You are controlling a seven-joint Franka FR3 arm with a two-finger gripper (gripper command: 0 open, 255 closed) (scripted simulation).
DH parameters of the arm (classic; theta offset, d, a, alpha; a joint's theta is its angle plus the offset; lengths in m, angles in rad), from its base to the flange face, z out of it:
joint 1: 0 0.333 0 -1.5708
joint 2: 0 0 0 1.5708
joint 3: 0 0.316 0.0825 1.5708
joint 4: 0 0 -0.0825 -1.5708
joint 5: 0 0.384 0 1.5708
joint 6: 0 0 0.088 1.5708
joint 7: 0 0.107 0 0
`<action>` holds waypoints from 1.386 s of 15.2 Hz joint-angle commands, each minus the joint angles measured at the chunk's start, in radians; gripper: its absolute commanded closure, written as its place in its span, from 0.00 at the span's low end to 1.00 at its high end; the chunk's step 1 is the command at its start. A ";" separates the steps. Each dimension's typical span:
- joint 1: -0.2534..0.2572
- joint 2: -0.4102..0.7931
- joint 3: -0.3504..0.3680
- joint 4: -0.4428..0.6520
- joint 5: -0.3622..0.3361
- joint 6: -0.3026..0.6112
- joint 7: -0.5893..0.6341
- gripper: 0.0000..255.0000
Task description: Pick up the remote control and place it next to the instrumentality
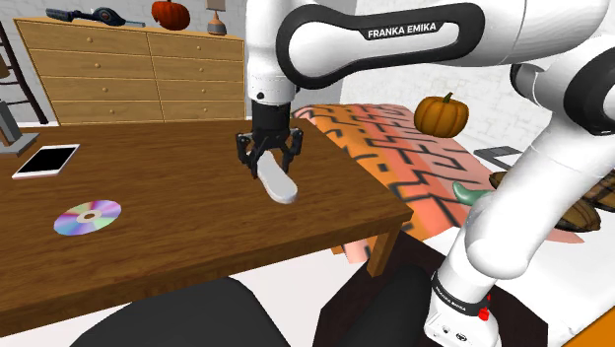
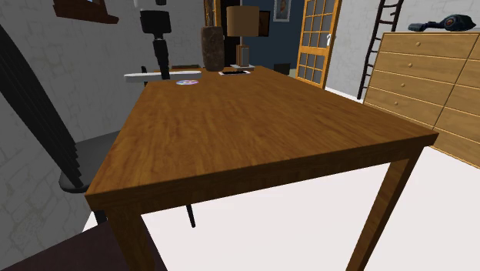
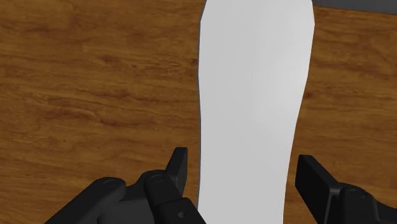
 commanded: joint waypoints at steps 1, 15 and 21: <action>0.017 0.066 0.034 0.065 -0.027 -0.005 0.061 1.00; 0.336 0.640 0.119 0.773 -0.325 -0.223 0.407 1.00; 0.346 0.664 0.114 0.740 -0.334 -0.170 0.422 1.00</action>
